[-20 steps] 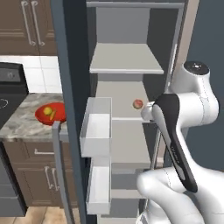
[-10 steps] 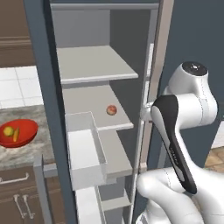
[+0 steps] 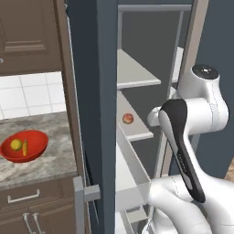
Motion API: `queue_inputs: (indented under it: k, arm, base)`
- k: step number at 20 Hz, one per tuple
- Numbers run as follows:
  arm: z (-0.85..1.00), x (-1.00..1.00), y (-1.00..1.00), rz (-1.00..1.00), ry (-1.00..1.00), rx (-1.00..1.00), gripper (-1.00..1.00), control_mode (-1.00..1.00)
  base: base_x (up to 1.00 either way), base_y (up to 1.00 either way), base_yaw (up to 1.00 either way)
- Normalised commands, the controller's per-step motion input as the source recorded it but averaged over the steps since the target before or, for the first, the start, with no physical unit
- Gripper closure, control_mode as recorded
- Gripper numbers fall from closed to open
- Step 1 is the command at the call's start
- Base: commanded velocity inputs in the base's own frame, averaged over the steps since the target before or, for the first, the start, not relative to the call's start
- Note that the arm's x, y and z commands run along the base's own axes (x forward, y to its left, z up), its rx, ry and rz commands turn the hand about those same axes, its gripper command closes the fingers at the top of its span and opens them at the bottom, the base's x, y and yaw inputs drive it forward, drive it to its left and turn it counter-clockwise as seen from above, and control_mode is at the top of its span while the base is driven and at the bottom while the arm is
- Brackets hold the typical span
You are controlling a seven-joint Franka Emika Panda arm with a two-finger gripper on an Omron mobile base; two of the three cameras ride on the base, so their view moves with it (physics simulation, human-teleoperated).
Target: Take the lemon, peach, and carrot from the freezer and place them in the bowl on the counter.
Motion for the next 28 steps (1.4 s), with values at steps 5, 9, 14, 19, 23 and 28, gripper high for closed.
queue_inputs:
  k: [5, 9, 14, 19, 23, 28]
  arm:
    - [0.00, 0.00, 0.00, 0.00, 0.00, 0.00, -1.00, 1.00]
    - [0.00, 0.00, 0.00, 0.00, 0.00, 0.00, -1.00, 1.00]
    - [0.00, 0.00, 0.00, 0.00, 0.00, 0.00, -1.00, 1.00]
    - [0.00, 0.00, 0.00, 0.00, 0.00, 0.00, -1.00, 1.00]
    - [0.00, 0.00, 0.00, 0.00, 0.00, 0.00, -1.00, 1.00]
    - [0.00, 0.00, 0.00, 0.00, 0.00, 0.00, -1.00, 1.00]
  base:
    - [0.42, 0.36, 0.02]
    - [0.06, 0.53, 0.05]
    - [0.00, 0.62, 0.05]
    - [0.11, 0.07, 0.05]
    - [0.04, 0.00, 0.00]
    - [0.00, 0.00, 0.00]
